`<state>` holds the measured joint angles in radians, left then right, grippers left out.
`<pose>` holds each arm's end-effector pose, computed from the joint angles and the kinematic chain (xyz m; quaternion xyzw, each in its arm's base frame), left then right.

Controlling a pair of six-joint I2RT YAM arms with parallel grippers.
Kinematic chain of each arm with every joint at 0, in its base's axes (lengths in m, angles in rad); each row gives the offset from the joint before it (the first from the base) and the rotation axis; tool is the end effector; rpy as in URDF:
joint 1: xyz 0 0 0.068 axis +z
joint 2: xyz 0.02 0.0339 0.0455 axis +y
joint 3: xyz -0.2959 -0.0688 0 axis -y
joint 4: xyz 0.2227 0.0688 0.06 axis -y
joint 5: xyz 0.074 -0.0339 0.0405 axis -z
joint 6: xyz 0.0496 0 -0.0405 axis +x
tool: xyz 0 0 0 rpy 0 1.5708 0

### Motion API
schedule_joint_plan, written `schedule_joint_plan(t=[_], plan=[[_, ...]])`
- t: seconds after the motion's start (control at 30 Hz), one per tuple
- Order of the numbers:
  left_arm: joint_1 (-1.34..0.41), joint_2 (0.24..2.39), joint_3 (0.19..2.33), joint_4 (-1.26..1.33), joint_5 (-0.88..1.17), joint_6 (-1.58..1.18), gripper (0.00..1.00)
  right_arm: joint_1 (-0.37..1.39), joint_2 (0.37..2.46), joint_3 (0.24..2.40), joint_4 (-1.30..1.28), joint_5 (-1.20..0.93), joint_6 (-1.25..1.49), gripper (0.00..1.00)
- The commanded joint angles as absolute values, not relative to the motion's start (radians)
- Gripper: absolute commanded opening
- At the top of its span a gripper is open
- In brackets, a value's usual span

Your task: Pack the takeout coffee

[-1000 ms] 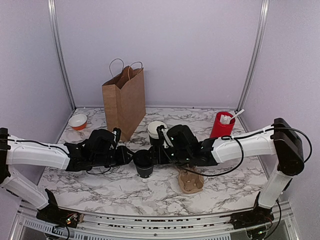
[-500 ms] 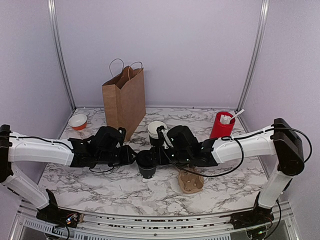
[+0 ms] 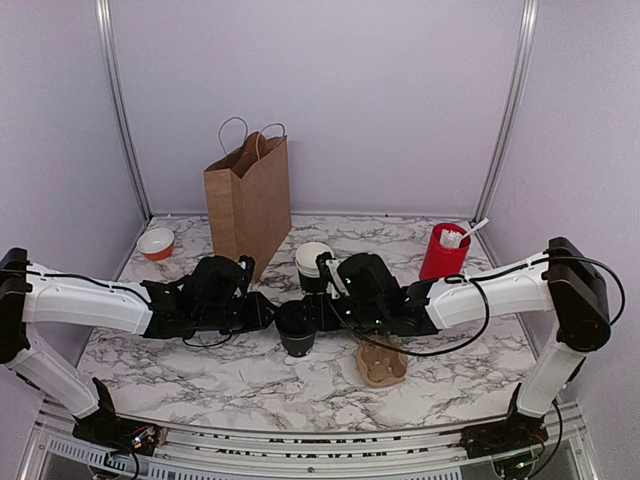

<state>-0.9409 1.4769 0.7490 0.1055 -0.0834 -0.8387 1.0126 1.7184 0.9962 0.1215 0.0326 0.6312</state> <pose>0.1793 -0.2390 0.2328 0.0264 0.8887 -0.3311 0.3160 0.1985 0.3149 0.2341 -0.1602 0.8699 0.3316 0.3280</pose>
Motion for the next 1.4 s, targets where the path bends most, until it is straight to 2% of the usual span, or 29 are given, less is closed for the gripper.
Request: schedule_joint_plan(t=[0.0,0.47,1.03,1.23,1.37], plan=[[-0.96,1.588,0.674,-0.335,-0.004,-0.812,0.24,1.017,1.733,0.962,-0.023,0.044,0.6,0.74],[-0.959,1.49,0.97,-0.454,-0.114,-0.73,0.36,1.005,1.707,1.073,-0.101,0.03,0.562,0.75],[-0.956,1.447,1.051,-0.453,-0.208,-0.672,0.41,0.991,1.702,1.185,-0.17,0.014,0.541,0.75],[-0.957,1.402,1.055,-0.414,-0.235,-0.652,0.45,0.958,1.612,1.124,-0.166,0.021,0.572,0.75],[-0.957,1.397,1.064,-0.352,-0.219,-0.619,0.52,0.928,1.542,1.029,-0.149,0.032,0.615,0.74]])
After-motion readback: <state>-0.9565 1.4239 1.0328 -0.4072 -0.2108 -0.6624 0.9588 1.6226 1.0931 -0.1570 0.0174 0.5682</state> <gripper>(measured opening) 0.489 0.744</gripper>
